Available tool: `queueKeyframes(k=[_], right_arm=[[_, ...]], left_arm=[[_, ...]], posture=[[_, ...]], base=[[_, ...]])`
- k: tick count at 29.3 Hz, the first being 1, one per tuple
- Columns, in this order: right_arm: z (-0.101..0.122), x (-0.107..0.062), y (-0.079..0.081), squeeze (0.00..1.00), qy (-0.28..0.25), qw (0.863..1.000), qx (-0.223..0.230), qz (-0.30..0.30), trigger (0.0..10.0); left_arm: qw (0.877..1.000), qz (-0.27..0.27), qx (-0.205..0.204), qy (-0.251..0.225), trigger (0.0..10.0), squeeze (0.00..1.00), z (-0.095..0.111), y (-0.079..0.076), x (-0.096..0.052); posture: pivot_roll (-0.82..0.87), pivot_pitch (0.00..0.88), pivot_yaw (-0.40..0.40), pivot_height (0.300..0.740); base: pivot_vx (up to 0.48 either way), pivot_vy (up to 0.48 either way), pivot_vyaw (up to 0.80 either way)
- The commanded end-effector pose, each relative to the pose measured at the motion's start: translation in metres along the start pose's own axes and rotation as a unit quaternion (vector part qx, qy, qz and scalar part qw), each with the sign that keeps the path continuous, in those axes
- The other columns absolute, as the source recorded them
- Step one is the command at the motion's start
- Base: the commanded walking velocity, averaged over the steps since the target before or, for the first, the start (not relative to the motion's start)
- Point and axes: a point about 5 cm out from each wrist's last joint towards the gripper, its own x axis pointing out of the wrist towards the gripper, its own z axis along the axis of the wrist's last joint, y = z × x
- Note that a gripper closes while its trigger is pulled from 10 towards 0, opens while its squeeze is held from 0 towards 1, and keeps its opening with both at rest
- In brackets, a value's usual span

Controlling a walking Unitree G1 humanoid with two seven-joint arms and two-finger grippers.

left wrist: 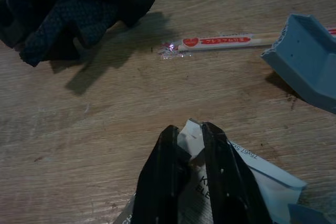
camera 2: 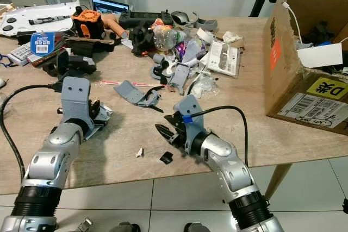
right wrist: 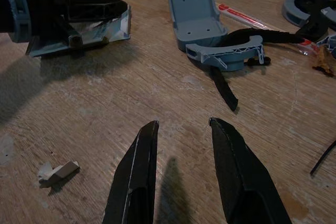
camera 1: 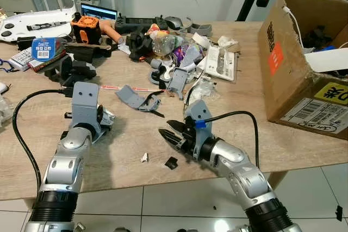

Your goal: Picking trash to rubbish bin

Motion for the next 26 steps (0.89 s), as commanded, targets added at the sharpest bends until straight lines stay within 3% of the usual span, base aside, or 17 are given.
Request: queueKeyframes(k=[1, 6, 7, 8, 9, 10, 12, 13, 16, 23, 26], right_arm=[[-0.005, -0.001, 0.003, 0.0, 0.012, 1.0, 0.002, 0.005, 10.0], [-0.004, 0.0, 0.004, 0.0, 0.008, 1.0, -0.004, 0.003, 10.0], [-0.002, 0.0, 0.003, 0.0, 0.005, 1.0, -0.004, 0.0, 10.0], [0.0, 0.0, 0.0, 0.0, 0.001, 1.0, -0.006, -0.004, 10.0], [0.0, 0.0, 0.0, 0.0, 0.001, 1.0, -0.006, -0.004, 10.0], [0.0, 0.001, -0.001, 0.0, 0.0, 1.0, -0.008, -0.005, 10.0], [0.003, 0.001, -0.001, 0.0, -0.006, 1.0, -0.009, -0.009, 10.0], [0.004, 0.001, -0.001, 0.0, -0.008, 1.0, -0.009, -0.01, 10.0], [0.004, 0.002, -0.003, 0.0, -0.01, 1.0, -0.009, -0.012, 10.0], [0.01, 0.002, -0.004, 0.0, -0.026, 0.999, -0.008, -0.02, 10.0], [0.037, 0.0, -0.01, 0.0, -0.132, 0.988, 0.06, -0.06, 10.0]], left_arm=[[0.999, -0.007, -0.015, 0.046, 0.0, 0.0, -0.021, -0.004, -0.002], [0.998, -0.01, -0.048, 0.029, 0.0, 0.0, -0.014, -0.004, -0.002], [0.998, -0.018, -0.059, 0.013, 0.0, 0.0, -0.01, -0.005, -0.002], [0.994, -0.053, -0.088, -0.034, 0.0, 0.0, 0.004, -0.012, -0.001], [0.994, -0.053, -0.088, -0.034, 0.0, 0.0, 0.004, -0.012, -0.001], [0.99, -0.073, -0.102, -0.059, 0.0, 0.0, 0.011, -0.015, -0.002], [0.969, -0.116, -0.175, -0.129, 0.0, 0.0, 0.034, -0.022, -0.008], [0.963, -0.125, -0.188, -0.146, 0.0, 0.0, 0.041, -0.024, -0.009], [0.955, -0.146, -0.182, -0.184, 0.0, 0.0, 0.054, -0.029, -0.012], [0.923, -0.194, -0.228, -0.243, 0.0, 0.0, 0.073, -0.036, -0.022], [0.913, -0.2, -0.241, -0.261, 0.0, 0.0, 0.079, -0.032, -0.026]], posture=[[0.02, 0.2, -0.052, 0.74], [0.02, 0.206, -0.053, 0.74], [0.03, 0.189, -0.053, 0.74], [0.03, 0.211, -0.056, 0.74], [0.03, 0.211, -0.056, 0.74], [0.03, 0.211, -0.056, 0.74], [0.02, 0.205, -0.053, 0.74], [0.03, 0.19, -0.053, 0.74], [0.03, 0.216, -0.056, 0.74], [0.02, 0.203, -0.057, 0.74], [0.02, 0.199, -0.054, 0.74]], base=[[0.0, 0.0, 0.0], [0.0, 0.0, 0.0], [0.0, 0.0, 0.0], [0.0, 0.0, 0.0], [0.0, 0.0, 0.0], [0.0, 0.0, 0.0], [0.0, 0.0, 0.0], [0.0, 0.0, 0.0], [0.0, 0.0, 0.0], [0.0, 0.0, 0.0], [0.0, 0.0, 0.0]])
